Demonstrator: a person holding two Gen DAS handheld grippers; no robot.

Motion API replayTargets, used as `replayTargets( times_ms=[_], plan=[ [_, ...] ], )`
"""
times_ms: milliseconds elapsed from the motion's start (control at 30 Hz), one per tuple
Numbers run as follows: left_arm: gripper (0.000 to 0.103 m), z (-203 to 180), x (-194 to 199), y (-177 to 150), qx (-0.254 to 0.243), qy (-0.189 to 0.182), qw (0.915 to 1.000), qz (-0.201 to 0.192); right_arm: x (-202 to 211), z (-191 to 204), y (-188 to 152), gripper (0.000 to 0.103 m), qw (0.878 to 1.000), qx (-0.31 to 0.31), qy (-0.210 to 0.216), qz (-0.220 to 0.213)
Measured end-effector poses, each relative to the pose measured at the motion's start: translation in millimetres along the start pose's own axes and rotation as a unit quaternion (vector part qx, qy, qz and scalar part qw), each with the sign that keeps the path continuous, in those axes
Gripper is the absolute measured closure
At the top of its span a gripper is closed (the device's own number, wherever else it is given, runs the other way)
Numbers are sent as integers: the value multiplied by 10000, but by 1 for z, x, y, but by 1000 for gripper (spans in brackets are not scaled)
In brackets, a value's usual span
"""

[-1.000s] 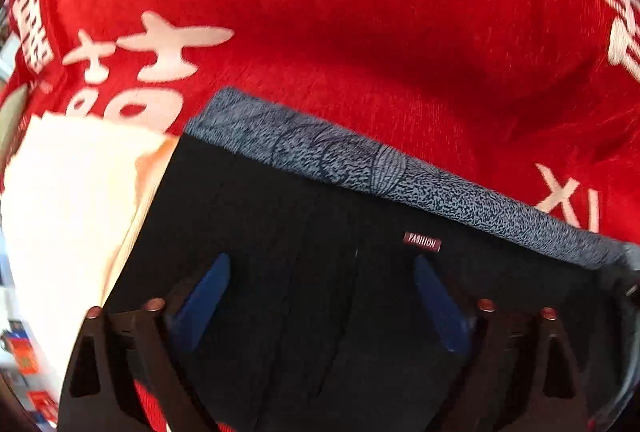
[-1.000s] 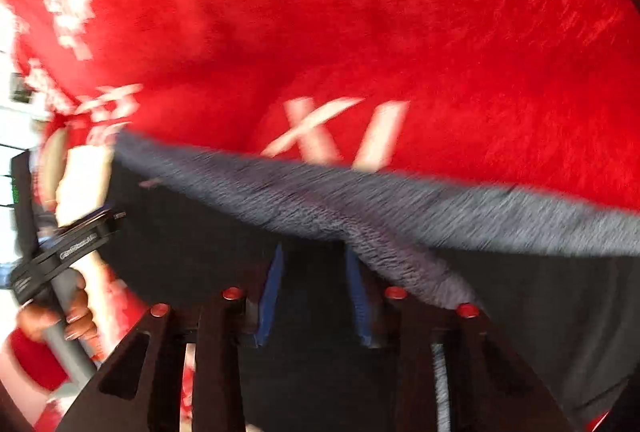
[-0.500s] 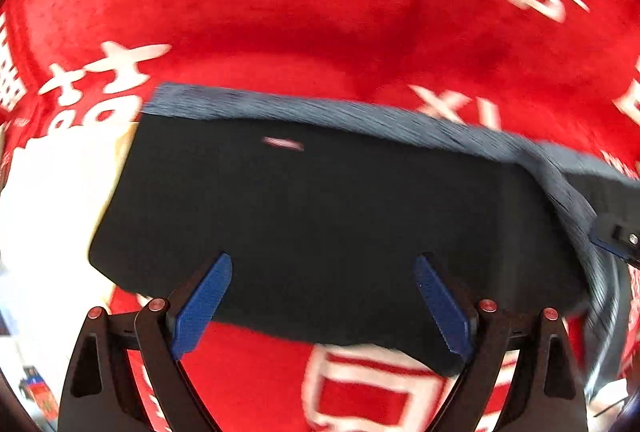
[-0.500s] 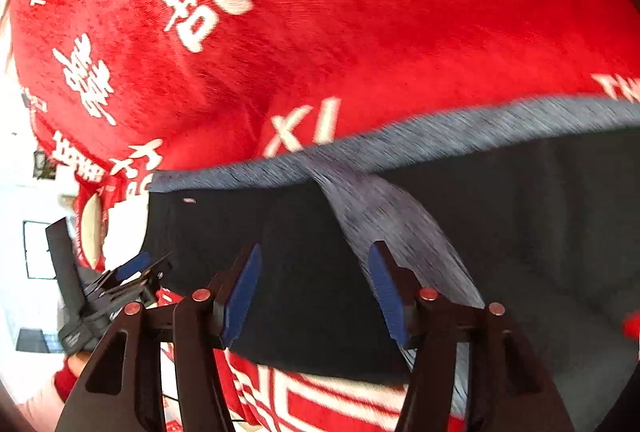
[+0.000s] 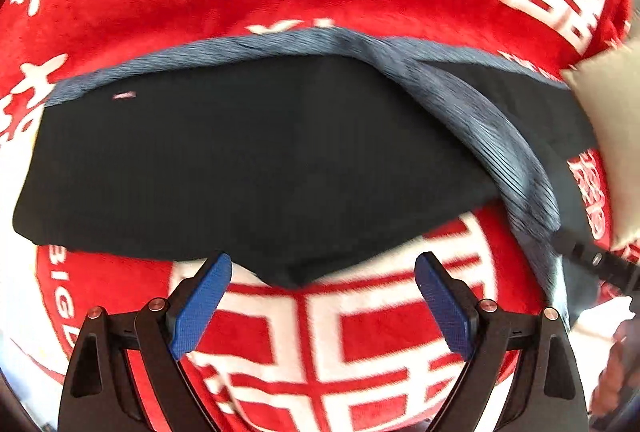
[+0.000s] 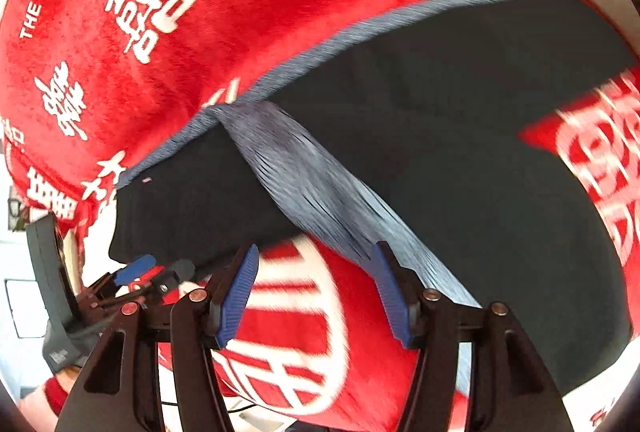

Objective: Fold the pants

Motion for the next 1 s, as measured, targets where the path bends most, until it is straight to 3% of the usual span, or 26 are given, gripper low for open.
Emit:
replayTargets(
  times_ms=[333,567,667,800,900,967,1000],
  plan=[
    [9,-65,3,-22,-677,-349,9971,22,42,-104,-91,40,9897,-1245,-573,-420],
    [9,-89,0,-29,-808,-431,9957,137,50,-169,-104,40,9803,-1542,-1028,-680],
    [9,-97,-3,-26,-811,-384,9958,184,50,-185,-105,40,9789,-1732,-873,-640],
    [9,-110,-12,-17,-710,-343,9965,261,43,-179,-97,41,9880,-1454,-331,-395],
    [9,-121,-21,-10,-569,-355,9970,374,35,-176,-94,48,9921,-1252,-54,-90],
    [9,-127,-27,-8,-479,-400,9970,453,32,-177,-94,72,9913,-1294,156,166],
    [9,-131,-30,-6,-424,-423,9969,511,31,-180,-93,91,9902,-1335,289,298]
  ],
)
Point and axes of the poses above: each gripper's, at about its wrist camera, not at the fingertips, and x roughly against the way its jaws point, z to its left, y to its top, the point moved 10 cm from there along -x, roughly the way its jaws point, and after that the axes turned 11 degrees about -x, right-handed, at the moved point
